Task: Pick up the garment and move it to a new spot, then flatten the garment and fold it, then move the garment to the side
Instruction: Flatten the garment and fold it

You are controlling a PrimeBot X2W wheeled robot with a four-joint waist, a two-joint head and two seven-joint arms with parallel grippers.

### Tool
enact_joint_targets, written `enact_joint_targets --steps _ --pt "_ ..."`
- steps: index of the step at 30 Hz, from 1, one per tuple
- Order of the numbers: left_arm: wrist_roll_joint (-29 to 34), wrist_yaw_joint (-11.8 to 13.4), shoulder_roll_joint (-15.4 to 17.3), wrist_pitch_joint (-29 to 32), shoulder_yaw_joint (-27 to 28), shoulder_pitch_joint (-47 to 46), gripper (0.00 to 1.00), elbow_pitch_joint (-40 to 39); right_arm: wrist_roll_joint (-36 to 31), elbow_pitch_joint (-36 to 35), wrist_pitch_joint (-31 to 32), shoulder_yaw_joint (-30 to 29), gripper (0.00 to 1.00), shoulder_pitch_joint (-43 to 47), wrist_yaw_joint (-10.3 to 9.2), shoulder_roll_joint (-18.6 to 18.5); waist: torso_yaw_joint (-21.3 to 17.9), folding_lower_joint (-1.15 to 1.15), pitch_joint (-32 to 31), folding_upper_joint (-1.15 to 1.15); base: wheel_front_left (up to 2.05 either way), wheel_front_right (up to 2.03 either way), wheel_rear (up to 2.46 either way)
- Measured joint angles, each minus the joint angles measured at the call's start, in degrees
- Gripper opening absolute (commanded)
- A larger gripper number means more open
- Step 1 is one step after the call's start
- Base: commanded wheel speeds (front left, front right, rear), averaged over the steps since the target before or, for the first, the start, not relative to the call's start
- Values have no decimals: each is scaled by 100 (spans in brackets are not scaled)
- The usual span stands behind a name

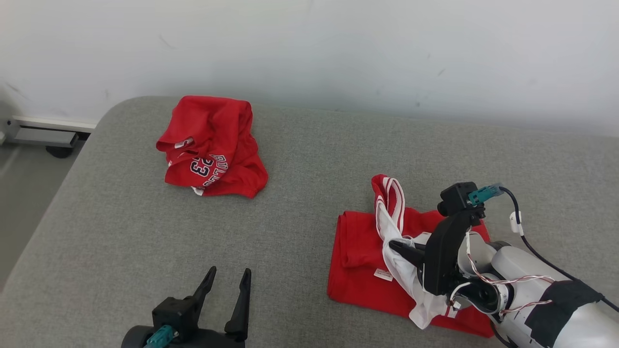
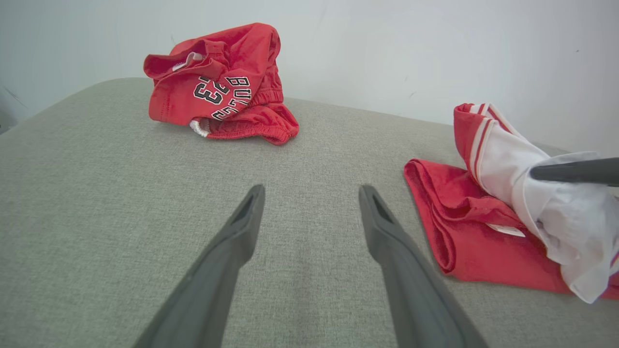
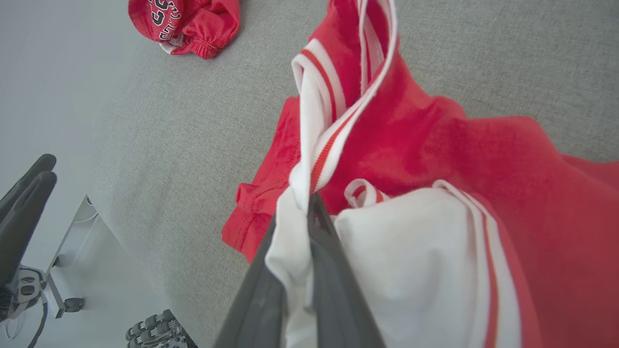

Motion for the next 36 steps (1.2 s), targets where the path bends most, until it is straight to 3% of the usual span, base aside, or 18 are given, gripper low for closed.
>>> enact_joint_targets --steps 4,5,6,7,14,19,23,26,36 --pt "0 -42 -20 0 2 -3 100 44 3 66 11 3 0 -2 -3 30 48 0 -7 0 0 0 0" --pt "0 -42 -19 0 12 -3 100 47 3 71 52 10 33 -5 -3 46 57 0 -11 0 0 0 0" --pt "0 -42 -18 0 20 -3 100 54 3 71 52 23 89 -6 -2 69 61 0 -16 0 0 0 0" --pt "0 -42 -18 0 24 -3 100 63 12 70 46 18 100 -7 1 90 63 0 -20 0 0 0 0" --pt "-7 -40 20 0 135 34 100 107 78 -16 -240 -325 100 -224 4 53 -17 0 -48 0 0 0 0" --pt "-7 -37 22 0 152 51 100 98 114 -199 -631 -692 100 -211 -13 -377 -145 0 -59 0 0 0 0" --pt "-7 -33 25 0 176 62 100 41 -67 -296 -865 -779 100 47 -196 -927 -249 0 -48 0 0 0 0" --pt "-4 -4 65 0 208 86 100 -18 -89 -330 -1007 -827 100 412 -307 -1129 -322 0 -25 0 0 0 0" --pt "90 60 200 0 320 165 100 -263 -145 -492 -1303 -805 100 960 -530 -1196 -522 0 138 0 0 0 0"
